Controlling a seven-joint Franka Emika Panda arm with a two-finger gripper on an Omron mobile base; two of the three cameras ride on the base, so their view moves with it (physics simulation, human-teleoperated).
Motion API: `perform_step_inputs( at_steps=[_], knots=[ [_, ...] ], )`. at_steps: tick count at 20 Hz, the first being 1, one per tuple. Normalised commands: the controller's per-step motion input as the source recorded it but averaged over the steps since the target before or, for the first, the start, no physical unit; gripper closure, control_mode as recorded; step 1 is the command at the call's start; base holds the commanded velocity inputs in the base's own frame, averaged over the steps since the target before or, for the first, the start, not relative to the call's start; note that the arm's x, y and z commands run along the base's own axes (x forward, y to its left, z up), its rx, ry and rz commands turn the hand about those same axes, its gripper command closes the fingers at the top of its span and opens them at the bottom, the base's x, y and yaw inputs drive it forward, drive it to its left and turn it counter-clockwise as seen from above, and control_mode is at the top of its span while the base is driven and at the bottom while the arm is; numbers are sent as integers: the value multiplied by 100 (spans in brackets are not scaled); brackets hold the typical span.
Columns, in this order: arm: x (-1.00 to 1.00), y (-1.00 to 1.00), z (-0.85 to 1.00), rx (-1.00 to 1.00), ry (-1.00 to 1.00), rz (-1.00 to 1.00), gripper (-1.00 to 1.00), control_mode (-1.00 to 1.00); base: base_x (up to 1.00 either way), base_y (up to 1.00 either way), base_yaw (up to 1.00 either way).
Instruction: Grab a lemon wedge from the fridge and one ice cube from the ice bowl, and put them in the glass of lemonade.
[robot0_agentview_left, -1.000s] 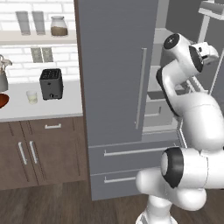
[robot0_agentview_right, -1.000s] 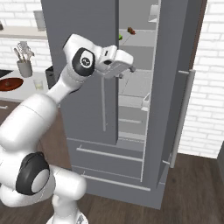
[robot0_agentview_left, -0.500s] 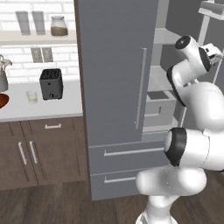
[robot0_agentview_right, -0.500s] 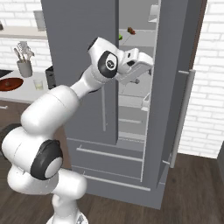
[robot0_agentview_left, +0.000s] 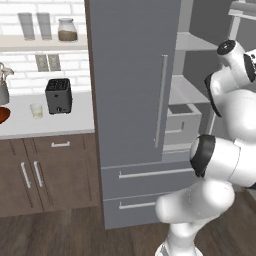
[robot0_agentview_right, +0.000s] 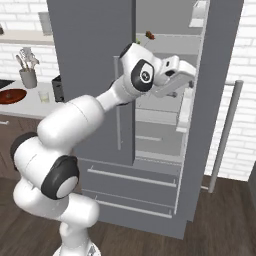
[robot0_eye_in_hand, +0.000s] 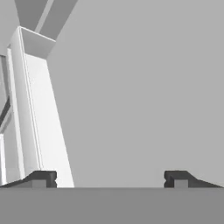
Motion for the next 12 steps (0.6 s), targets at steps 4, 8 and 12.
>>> perform_step_inputs(
  at_steps=[4, 8, 12],
  knots=[
    [-5, -56, -1, 0, 0, 0, -100, -100, 0, 0, 0],
    [-2, -19, 7, 0, -6, 4, -100, -100, 0, 0, 0],
    [0, 55, 23, 0, -13, 11, -100, -100, 0, 0, 0]
  ],
)
